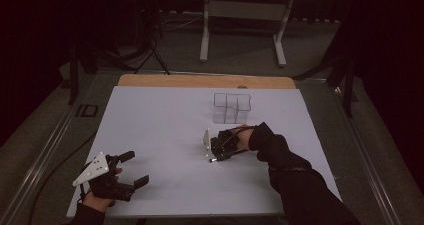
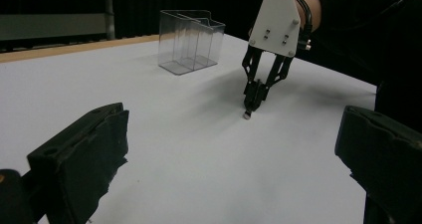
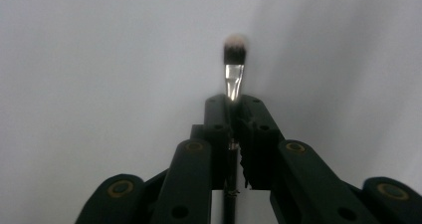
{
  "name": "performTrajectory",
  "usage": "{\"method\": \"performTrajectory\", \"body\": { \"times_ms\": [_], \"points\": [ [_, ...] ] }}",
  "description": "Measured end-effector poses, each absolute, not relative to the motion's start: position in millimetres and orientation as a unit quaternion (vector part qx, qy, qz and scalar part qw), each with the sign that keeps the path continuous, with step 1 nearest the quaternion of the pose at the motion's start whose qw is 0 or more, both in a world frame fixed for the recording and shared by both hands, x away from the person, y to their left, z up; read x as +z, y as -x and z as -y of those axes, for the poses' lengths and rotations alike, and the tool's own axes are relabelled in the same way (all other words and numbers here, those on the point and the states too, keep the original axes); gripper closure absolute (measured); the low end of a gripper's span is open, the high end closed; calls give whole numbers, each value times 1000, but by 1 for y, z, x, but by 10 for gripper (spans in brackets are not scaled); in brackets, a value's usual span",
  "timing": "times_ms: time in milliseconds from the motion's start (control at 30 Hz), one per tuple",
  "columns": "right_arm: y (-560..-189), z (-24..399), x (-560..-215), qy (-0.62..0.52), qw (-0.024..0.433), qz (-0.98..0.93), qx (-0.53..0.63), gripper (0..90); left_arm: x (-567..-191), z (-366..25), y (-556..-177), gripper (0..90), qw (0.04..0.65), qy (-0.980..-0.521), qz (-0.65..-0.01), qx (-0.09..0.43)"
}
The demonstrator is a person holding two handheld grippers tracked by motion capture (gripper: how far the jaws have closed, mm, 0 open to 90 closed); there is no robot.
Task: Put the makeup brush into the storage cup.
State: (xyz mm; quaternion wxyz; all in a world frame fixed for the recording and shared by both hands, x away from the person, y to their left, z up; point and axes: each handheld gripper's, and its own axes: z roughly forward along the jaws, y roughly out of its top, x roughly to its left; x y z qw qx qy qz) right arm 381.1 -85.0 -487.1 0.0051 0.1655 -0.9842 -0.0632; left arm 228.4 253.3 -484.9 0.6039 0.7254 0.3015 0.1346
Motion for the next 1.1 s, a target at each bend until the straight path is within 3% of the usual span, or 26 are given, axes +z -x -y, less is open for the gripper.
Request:
{"method": "performTrajectory", "body": {
  "times_ms": [367, 1100],
  "points": [
    [-383, 78, -485, -137, 28, 989, -41, 837, -485, -254, -229, 16, 604, -725, -303, 134],
    [-398, 98, -427, -22, -34, 993, -115, 839, -485, -253, -229, 16, 603, -725, -303, 135]
  ]
}}
